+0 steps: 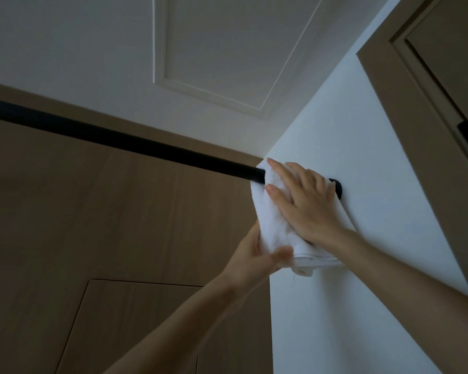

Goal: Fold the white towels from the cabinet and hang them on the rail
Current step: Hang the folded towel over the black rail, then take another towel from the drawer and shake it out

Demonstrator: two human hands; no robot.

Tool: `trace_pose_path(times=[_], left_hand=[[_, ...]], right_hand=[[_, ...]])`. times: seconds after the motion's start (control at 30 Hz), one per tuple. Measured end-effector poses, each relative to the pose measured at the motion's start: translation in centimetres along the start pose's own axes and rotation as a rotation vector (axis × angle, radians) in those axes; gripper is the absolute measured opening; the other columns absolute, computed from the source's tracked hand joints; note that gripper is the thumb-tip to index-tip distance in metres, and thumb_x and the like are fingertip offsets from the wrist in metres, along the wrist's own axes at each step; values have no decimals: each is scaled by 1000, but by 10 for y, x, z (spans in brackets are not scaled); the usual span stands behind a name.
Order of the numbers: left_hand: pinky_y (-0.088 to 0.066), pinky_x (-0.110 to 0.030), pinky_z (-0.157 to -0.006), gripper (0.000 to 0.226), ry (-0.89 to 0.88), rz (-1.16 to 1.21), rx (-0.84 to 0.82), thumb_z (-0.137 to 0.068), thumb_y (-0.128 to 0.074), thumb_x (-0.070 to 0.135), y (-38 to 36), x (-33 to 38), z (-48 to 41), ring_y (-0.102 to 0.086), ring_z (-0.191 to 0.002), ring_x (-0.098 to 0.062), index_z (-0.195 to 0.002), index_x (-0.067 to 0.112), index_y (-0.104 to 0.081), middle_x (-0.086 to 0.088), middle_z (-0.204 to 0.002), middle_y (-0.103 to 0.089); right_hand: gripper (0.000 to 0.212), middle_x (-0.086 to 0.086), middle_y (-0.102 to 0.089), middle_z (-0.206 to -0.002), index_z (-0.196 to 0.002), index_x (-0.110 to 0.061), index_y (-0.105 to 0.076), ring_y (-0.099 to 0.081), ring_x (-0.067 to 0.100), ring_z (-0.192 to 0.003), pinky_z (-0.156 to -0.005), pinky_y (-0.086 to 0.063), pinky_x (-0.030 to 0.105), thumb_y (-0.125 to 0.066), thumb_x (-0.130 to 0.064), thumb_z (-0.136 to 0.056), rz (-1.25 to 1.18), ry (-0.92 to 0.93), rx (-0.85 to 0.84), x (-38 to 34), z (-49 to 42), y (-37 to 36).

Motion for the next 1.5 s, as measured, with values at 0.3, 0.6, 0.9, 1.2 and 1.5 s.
trace_pose_path(times=[0.3, 0.6, 0.9, 1.2, 1.5], left_hand=[[-54, -30, -91, 44, 1, -7, 70, -90, -65, 10, -21, -6, -1, -65, -106, -13, -129, 22, -50, 1, -118, -65], [-47, -27, -97, 43, -21, -472, 129, -96, -55, 31, 15, 19, 50, -56, -114, -1, -132, 50, -40, 26, -122, -55], [-32, -29, -111, 56, -89, -822, 181, -97, -48, 42, 74, 80, 130, -37, -135, -6, -149, 31, -30, 8, -148, -41], [-38, -33, -103, 57, -32, -1140, 117, -98, -44, 44, 94, 95, 224, -43, -131, -13, -150, 32, -25, 10, -150, -37], [-43, -36, -95, 56, 156, -1239, 22, -97, -48, 43, 80, 104, 354, -47, -126, -22, -149, 31, -30, 3, -145, -45]], right_hand=[[51, -14, -6, -160, -139, -66, -1, -2, 25, -147, -117, -1, 54, -23, -66, -93, -21, -103, -168, 10, 6, 13], [54, -9, -16, -160, -149, -45, -22, -13, 16, -147, -120, -15, 40, -43, -39, -100, -61, -111, -228, -38, 45, 62], [51, -7, -40, -150, -145, -38, -39, -32, 13, -138, -113, -32, 37, -50, -36, -96, -39, 30, -200, -109, 109, 97], [51, -9, -40, -150, -146, -37, -38, -32, 10, -138, -110, -28, 30, -47, -38, -96, -74, 19, -363, -170, 188, 105], [52, -9, -39, -151, -146, -36, -37, -36, 15, -138, -108, -33, 34, -53, -38, -96, -257, -48, -610, -220, 308, 109]])
Point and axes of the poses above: each hand's wrist, its own z-axis away from the middle knuckle, its own y-axis out of the back of the hand, x = y × z, the point moved 2 cm from there along -z, towards the middle knuckle
